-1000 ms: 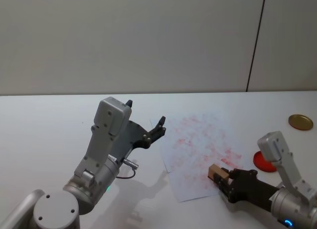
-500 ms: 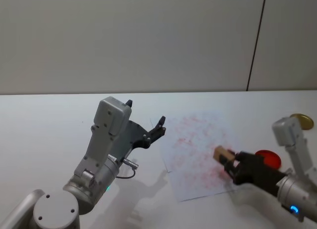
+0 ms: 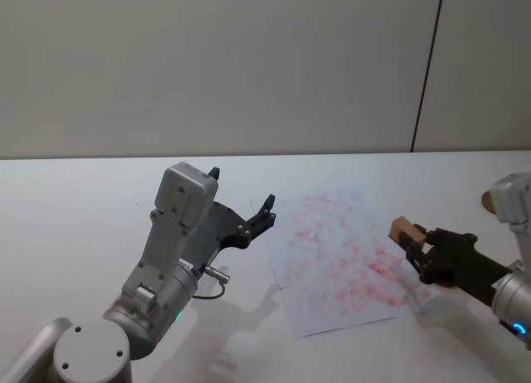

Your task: Use the one hand to pick up the stamp and affix it onto the A4 paper.

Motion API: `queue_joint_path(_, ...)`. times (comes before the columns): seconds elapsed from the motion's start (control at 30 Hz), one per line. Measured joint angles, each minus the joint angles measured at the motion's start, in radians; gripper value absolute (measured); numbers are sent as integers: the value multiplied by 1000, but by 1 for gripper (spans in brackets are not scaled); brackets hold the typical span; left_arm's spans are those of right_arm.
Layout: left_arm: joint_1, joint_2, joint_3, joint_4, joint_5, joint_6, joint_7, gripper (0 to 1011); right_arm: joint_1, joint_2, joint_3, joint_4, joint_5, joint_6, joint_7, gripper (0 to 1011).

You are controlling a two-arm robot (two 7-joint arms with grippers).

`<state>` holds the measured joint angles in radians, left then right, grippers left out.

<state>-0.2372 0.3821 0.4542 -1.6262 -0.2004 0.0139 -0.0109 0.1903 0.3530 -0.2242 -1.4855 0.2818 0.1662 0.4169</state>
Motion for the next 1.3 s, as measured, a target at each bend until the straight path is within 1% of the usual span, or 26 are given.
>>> queue_joint_path(0.3,0,0,0,0,0,0,0,993,3,27,22,36,-25,8,-13,220)
queue_joint_path(0.53,0,0,0,0,0,0,0,993,3,39,31,59,-36,14,-16,220)
queue_joint_path(1.17,0,0,0,0,0,0,0,993,4,48,37,103,-43,22,-26,220)
queue_joint_path(1.23,0,0,0,0,0,0,0,993,5,48,37,107,-44,23,-27,233)
queue_joint_path(1.27,0,0,0,0,0,0,0,993,5,48,37,109,-44,24,-27,252)
queue_joint_path(1.3,0,0,0,0,0,0,0,993,6,48,36,112,-45,25,-27,293)
